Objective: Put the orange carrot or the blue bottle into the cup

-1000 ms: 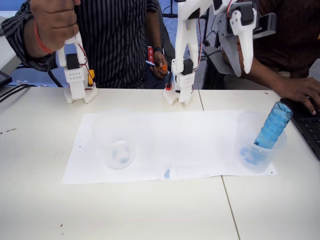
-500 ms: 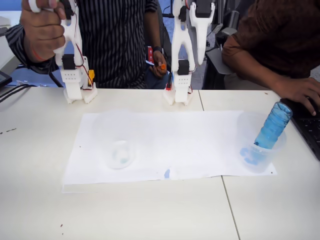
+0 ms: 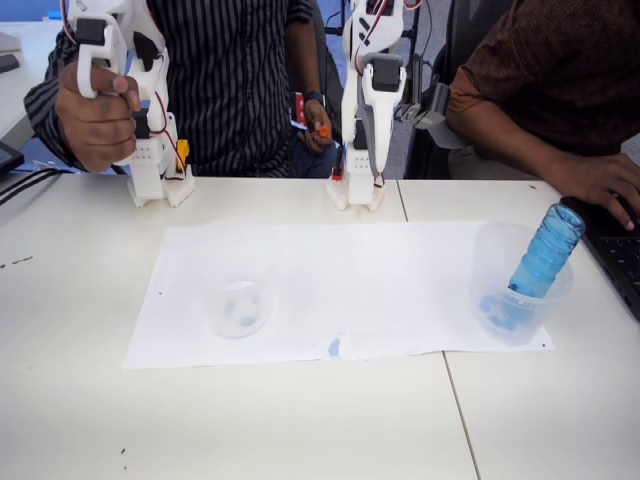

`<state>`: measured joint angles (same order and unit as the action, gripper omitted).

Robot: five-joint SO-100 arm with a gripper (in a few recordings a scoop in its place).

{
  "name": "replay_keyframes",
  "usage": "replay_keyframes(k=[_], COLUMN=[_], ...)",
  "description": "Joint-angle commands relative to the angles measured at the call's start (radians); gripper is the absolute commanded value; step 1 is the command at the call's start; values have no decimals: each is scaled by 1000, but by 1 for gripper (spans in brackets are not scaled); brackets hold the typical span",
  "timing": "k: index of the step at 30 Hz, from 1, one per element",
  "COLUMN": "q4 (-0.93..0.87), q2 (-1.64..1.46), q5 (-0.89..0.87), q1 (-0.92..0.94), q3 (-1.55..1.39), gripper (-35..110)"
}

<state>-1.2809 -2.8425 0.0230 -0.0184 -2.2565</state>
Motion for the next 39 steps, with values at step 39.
replay_keyframes(k=[39], q4=[314], q2=[-515], q5=[14], q1=[-23], q3=[-853], gripper=[13])
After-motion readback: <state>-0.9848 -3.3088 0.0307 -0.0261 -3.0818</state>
